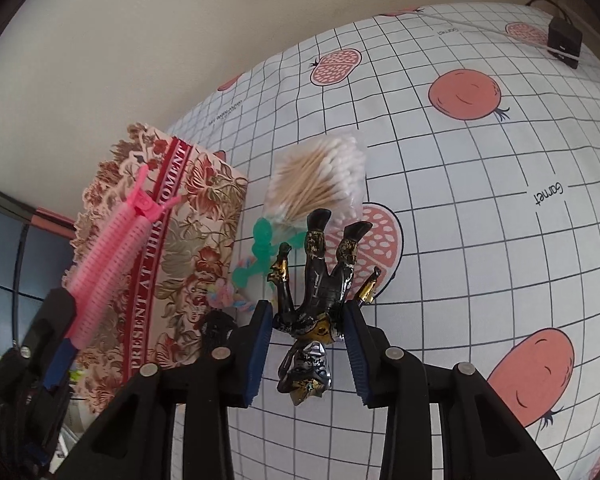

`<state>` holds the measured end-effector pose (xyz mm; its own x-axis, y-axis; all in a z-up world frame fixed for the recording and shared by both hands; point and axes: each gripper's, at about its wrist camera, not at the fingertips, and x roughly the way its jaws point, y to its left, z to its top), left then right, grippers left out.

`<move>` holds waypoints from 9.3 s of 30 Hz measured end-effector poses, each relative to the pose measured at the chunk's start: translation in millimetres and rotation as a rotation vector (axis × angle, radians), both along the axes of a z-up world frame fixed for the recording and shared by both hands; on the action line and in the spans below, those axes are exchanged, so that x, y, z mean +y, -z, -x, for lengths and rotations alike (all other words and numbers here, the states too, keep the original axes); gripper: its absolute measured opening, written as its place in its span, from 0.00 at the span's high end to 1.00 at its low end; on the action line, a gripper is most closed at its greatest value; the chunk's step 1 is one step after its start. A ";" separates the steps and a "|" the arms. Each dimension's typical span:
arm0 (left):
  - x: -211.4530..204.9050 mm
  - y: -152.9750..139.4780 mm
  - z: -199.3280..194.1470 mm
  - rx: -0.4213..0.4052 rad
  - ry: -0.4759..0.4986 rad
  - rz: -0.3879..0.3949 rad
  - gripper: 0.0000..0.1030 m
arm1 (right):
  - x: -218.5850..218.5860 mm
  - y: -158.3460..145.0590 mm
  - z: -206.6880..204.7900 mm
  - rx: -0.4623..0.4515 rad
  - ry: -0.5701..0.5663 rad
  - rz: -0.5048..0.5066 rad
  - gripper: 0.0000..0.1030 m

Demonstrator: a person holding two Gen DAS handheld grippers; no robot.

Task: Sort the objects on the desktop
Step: 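Close the right tool on the black-and-gold figurine, then lift the pink roller and figurine and carry both over the pink box, then lower both tools into the box and open them releasing roller and figurine, then withdraw both tools from the box toward the cotton swab bag and toy car, then reach the left tool to the black toy car while the right tool approaches the rainbow rope toy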

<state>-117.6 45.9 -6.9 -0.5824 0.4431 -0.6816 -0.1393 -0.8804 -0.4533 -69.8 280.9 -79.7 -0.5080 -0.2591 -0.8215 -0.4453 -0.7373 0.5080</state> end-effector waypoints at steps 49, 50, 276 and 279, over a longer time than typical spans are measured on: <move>-55.7 -82.0 -35.1 0.257 -0.102 -0.095 0.76 | -70.6 -176.9 -20.0 0.512 -0.001 -0.184 0.62; -59.9 -81.4 -34.3 0.257 -0.113 -0.095 0.76 | -73.3 -176.0 -17.2 0.510 -0.009 -0.186 0.62; 66.1 29.8 -21.1 0.036 0.064 0.175 0.00 | 18.0 -86.7 -16.4 0.181 0.027 -0.293 0.00; 63.9 39.3 -21.5 -0.003 0.023 0.203 0.00 | 15.7 -77.0 -12.8 0.157 0.023 -0.294 0.00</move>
<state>-96.2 109.9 -46.2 -0.5712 0.3097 -0.7602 -0.1593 -0.9503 -0.2675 -57.0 296.7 -2.7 -0.6374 -0.0092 -0.7705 -0.3968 -0.8532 0.3384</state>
